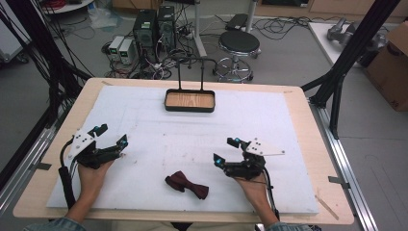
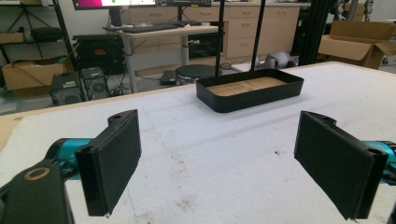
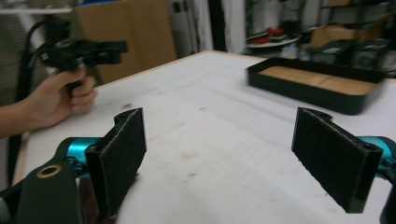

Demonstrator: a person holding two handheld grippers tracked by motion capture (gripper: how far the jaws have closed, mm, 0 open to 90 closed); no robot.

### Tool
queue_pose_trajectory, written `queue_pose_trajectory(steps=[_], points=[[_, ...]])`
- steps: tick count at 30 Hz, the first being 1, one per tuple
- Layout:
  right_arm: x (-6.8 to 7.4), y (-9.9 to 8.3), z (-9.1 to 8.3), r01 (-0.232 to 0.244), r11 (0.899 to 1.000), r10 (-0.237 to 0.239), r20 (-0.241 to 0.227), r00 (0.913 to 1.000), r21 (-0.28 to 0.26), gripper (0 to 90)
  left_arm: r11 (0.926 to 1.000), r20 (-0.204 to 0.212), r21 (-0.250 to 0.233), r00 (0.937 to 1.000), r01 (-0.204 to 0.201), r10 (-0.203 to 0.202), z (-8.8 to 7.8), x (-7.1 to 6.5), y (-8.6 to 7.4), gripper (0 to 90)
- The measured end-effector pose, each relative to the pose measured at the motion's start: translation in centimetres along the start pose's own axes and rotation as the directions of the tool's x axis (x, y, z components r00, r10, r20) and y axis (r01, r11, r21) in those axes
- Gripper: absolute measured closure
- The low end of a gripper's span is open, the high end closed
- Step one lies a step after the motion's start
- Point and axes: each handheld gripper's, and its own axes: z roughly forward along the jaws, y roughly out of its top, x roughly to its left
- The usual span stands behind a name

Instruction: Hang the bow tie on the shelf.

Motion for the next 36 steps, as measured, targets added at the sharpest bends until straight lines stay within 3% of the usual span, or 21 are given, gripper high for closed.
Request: queue_pose_trajectory(steps=[5, 8, 14, 17, 18, 23, 28, 36], points=[[1.6, -0.2, 1.7, 0.015, 0.998, -0.011, -0.067, 0.9977, 0.061, 20.2, 1.0000, 0.000, 0.000, 1.0000, -0.001, 0.001, 0.0, 0.0, 0.0, 15.1], [2.8, -0.6, 3.0, 0.040, 0.993, -0.026, -0.122, 0.9922, 0.113, 21.9, 1.0000, 0.000, 0.000, 1.0000, -0.001, 0.001, 0.0, 0.0, 0.0, 15.1], [3.7, -1.1, 4.1, 0.049, 0.984, -0.015, -0.191, 0.9814, 0.173, 25.4, 1.0000, 0.001, 0.003, 1.0000, -0.004, 0.004, 0.0, 0.0, 0.0, 15.1], [4.3, -1.5, 4.9, 0.067, 0.975, -0.015, -0.235, 0.9718, 0.214, 29.4, 1.0000, 0.000, 0.000, 1.0000, -0.002, 0.002, 0.0, 0.0, 0.0, 15.1], [4.3, -1.5, 4.9, 0.067, 0.975, -0.015, -0.235, 0.9718, 0.214, 29.4, 1.0000, 0.000, 0.000, 1.0000, -0.002, 0.002, 0.0, 0.0, 0.0, 15.1], [5.0, -2.1, 5.8, 0.094, 0.954, -0.010, -0.281, 0.9597, 0.285, 37.3, 1.0000, -0.001, 0.001, 1.0000, -0.006, 0.006, 0.0, 0.0, 0.0, 15.1], [5.3, -2.4, 6.3, 0.116, 0.940, -0.017, -0.297, 0.9546, 0.321, 42.8, 1.0000, 0.000, 0.001, 1.0000, -0.004, 0.004, 0.0, 0.0, 0.0, 15.1], [5.5, -2.5, 6.6, 0.121, 0.919, -0.002, -0.303, 0.9529, 0.375, 55.2, 1.0000, -0.002, 0.001, 1.0000, -0.004, 0.004, 0.0, 0.0, 0.0, 15.1]])
